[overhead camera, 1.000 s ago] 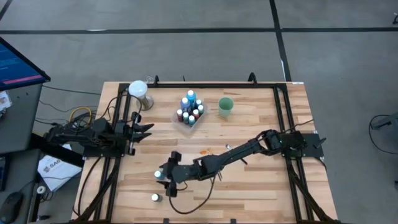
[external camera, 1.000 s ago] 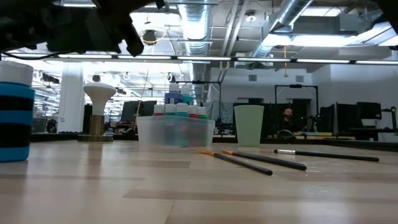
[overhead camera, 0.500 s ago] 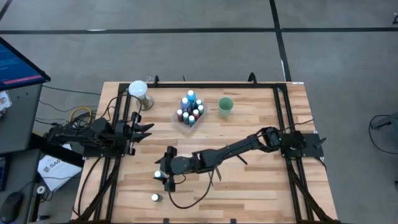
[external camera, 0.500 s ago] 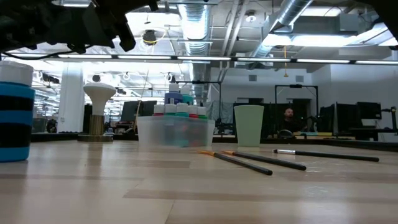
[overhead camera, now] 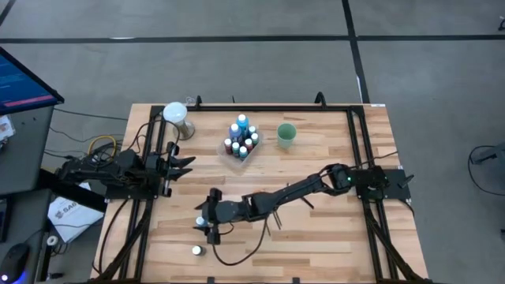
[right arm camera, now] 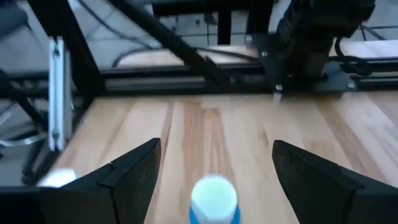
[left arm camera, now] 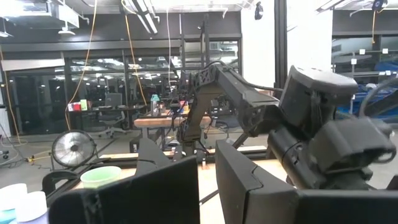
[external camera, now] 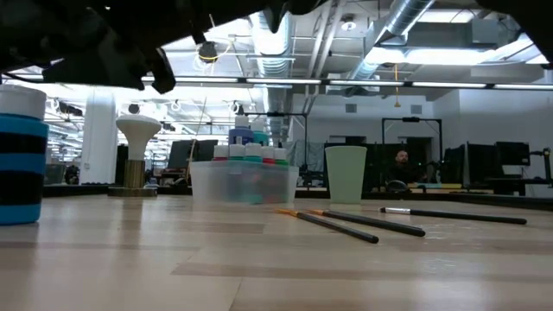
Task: Pick & Place Paint Supplies
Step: Put the small blue paint bottle into the transparent bin
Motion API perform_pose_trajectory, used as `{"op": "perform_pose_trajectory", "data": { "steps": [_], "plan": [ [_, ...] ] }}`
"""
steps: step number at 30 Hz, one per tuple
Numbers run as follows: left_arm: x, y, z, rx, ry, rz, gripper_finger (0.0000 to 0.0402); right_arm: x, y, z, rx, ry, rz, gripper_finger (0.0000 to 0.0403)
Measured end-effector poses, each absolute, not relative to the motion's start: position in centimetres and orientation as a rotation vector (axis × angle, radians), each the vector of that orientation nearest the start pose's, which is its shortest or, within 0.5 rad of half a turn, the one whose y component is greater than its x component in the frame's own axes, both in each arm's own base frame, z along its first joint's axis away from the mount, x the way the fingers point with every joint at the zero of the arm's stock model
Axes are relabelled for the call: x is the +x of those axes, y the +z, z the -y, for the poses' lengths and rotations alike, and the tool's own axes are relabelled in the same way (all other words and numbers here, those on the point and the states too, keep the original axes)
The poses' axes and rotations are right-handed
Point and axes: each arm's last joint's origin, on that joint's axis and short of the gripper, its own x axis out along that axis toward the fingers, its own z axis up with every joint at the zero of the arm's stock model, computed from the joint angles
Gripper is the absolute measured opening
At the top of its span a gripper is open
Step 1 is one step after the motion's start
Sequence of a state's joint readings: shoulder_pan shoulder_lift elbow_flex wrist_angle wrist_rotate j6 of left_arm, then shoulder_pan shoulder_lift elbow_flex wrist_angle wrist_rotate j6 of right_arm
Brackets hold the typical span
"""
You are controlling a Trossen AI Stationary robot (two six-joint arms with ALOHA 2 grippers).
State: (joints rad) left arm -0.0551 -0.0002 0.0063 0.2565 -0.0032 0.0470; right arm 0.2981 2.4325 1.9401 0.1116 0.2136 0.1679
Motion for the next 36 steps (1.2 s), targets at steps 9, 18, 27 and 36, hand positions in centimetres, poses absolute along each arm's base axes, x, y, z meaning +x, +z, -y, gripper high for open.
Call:
{"op": "perform_pose_trajectory", "data": {
  "steps": [9,18,27,36],
  "plan": [
    [9.4,19.0,0.5,0.039,-0.045,0.264,0.0001,53.0,17.0,-16.3,0.075,0.064,-0.399,0.0302],
    [9.4,19.0,0.5,0.039,-0.045,0.264,0.0001,53.2,15.5,-15.9,0.096,0.050,-0.421,0.0302],
    [9.4,19.0,0.5,0.039,-0.045,0.264,0.0001,53.4,14.8,-15.9,0.125,0.040,-0.421,0.0301],
    [9.4,19.0,0.5,0.039,-0.045,0.264,0.0001,53.4,14.7,-15.7,0.123,0.034,-0.431,0.0301]
  ]
}}
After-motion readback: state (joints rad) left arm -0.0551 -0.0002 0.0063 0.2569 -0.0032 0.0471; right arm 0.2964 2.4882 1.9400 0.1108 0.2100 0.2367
